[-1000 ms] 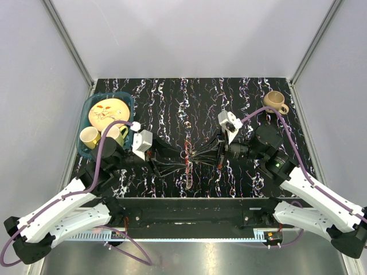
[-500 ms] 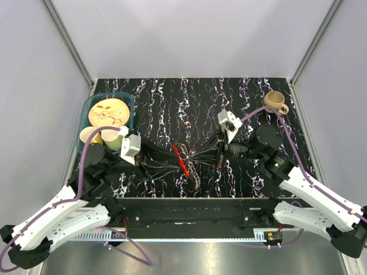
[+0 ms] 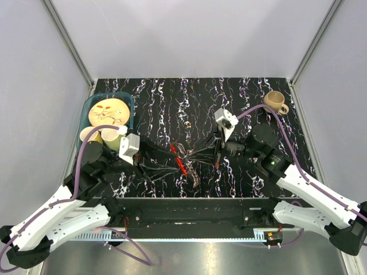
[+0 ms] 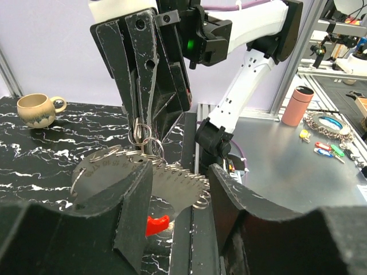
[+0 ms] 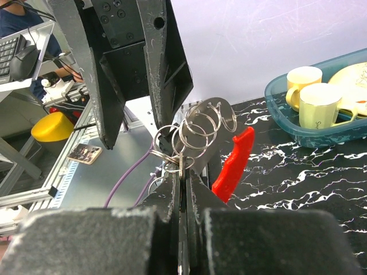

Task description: Remove the keys from the keyring

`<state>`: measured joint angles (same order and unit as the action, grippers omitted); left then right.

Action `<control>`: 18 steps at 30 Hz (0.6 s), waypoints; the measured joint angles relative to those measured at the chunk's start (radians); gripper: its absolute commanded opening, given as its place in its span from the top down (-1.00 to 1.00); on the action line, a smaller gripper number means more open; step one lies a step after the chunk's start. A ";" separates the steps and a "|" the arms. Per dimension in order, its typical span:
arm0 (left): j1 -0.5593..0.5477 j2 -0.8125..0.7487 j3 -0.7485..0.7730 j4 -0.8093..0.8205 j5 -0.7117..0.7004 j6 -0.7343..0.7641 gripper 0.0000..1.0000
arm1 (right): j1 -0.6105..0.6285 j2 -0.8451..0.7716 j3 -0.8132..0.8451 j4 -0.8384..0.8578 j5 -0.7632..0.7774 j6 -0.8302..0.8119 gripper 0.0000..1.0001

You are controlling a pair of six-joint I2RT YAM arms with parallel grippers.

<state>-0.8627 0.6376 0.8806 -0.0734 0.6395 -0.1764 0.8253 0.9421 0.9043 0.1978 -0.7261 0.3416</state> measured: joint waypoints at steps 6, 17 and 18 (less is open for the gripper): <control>-0.003 0.025 0.008 0.000 0.004 0.010 0.06 | 0.000 0.002 0.000 0.021 0.000 0.020 1.00; -0.008 0.045 0.007 0.004 0.004 0.019 0.08 | 0.000 0.001 -0.016 0.027 0.000 0.026 1.00; -0.009 0.046 0.007 0.006 0.004 0.019 0.10 | 0.000 0.001 -0.016 0.029 0.000 0.027 1.00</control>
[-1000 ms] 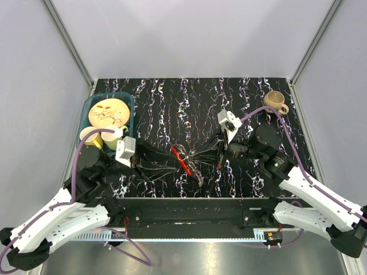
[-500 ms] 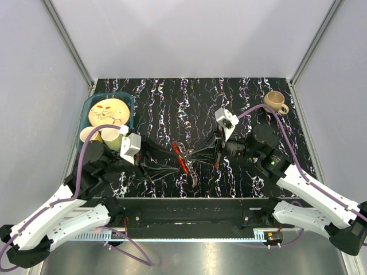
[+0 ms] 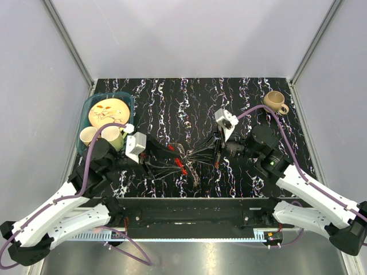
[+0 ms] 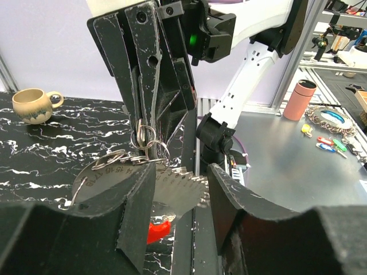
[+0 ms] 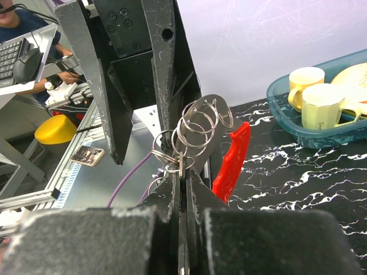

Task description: Remove the keys from the keyring

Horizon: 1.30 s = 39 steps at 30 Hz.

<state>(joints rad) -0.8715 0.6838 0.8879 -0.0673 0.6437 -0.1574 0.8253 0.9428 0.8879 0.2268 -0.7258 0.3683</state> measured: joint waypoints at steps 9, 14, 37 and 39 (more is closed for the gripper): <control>-0.001 0.021 -0.009 0.054 0.008 -0.002 0.16 | 0.000 0.001 -0.005 0.027 0.002 0.014 1.00; -0.001 -0.019 -0.037 0.050 -0.006 -0.001 0.14 | 0.000 0.003 -0.007 0.032 0.002 0.015 1.00; -0.034 -0.001 -0.010 0.055 -0.003 -0.015 0.13 | 0.000 0.010 -0.008 0.037 0.002 0.021 1.00; -0.037 -0.001 -0.010 0.054 -0.007 -0.009 0.13 | 0.000 0.009 -0.008 0.037 0.002 0.021 1.00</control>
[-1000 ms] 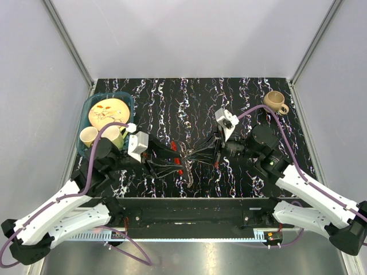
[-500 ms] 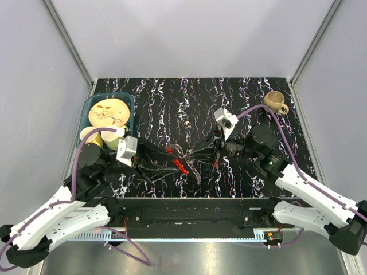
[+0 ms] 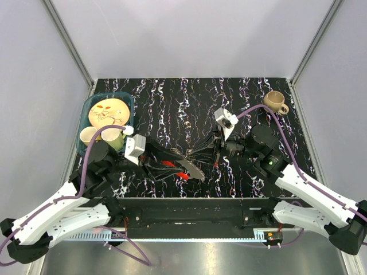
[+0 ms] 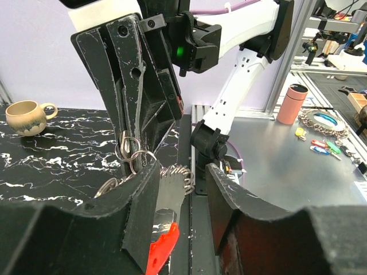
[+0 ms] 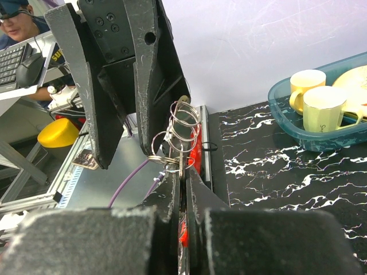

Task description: Remove the keys from the keyring

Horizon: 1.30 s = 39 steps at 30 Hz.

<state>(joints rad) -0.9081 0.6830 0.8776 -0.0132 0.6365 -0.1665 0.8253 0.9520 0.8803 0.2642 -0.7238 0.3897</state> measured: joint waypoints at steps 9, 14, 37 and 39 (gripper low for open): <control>-0.003 0.002 -0.003 -0.018 -0.061 0.032 0.13 | 0.000 0.000 0.000 0.000 0.000 0.000 1.00; -0.007 0.008 -0.005 -0.024 -0.097 0.048 0.16 | 0.000 0.003 0.000 0.000 0.000 0.005 1.00; -0.010 0.013 -0.050 -0.028 -0.174 0.056 0.78 | -0.001 0.014 -0.007 -0.008 0.005 0.014 1.00; -0.010 0.008 -0.053 -0.031 -0.174 0.045 0.72 | -0.001 0.012 -0.011 -0.007 0.005 0.010 1.00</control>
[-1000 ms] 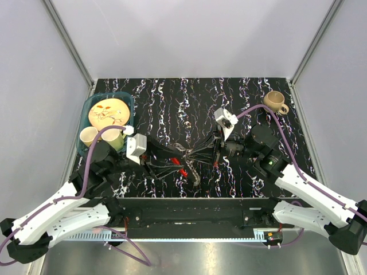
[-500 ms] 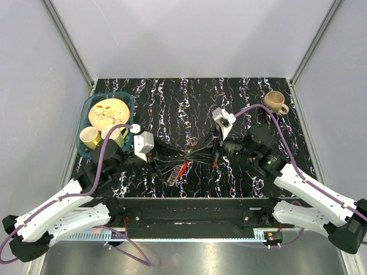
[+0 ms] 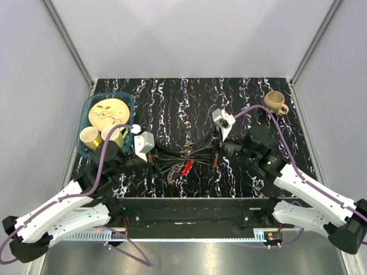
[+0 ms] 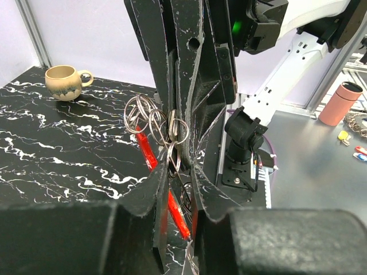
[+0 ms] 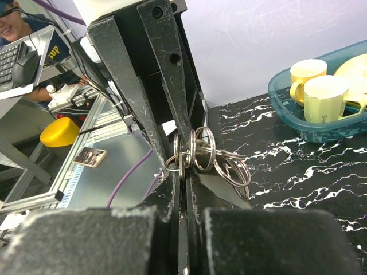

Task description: Remove the keys from the keyring

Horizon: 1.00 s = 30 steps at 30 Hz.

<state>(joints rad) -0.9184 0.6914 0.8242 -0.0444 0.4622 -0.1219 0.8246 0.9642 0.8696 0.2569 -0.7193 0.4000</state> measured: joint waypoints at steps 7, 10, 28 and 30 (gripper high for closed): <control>0.000 -0.009 -0.006 -0.009 0.005 -0.038 0.60 | 0.000 -0.007 -0.019 0.013 -0.006 -0.003 1.00; 0.000 -0.012 -0.011 -0.010 0.011 -0.045 0.59 | 0.001 -0.011 -0.034 0.029 -0.008 -0.002 1.00; 0.000 -0.036 -0.013 0.026 0.086 -0.074 0.42 | 0.001 -0.011 -0.036 -0.020 -0.042 -0.046 1.00; 0.000 -0.035 -0.013 0.029 0.088 -0.075 0.42 | 0.001 -0.010 -0.036 -0.020 -0.042 -0.046 1.00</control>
<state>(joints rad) -0.9184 0.6559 0.8108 -0.0154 0.5503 -0.1967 0.8257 0.9539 0.8337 0.2367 -0.7609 0.3538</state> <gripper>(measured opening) 0.292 0.029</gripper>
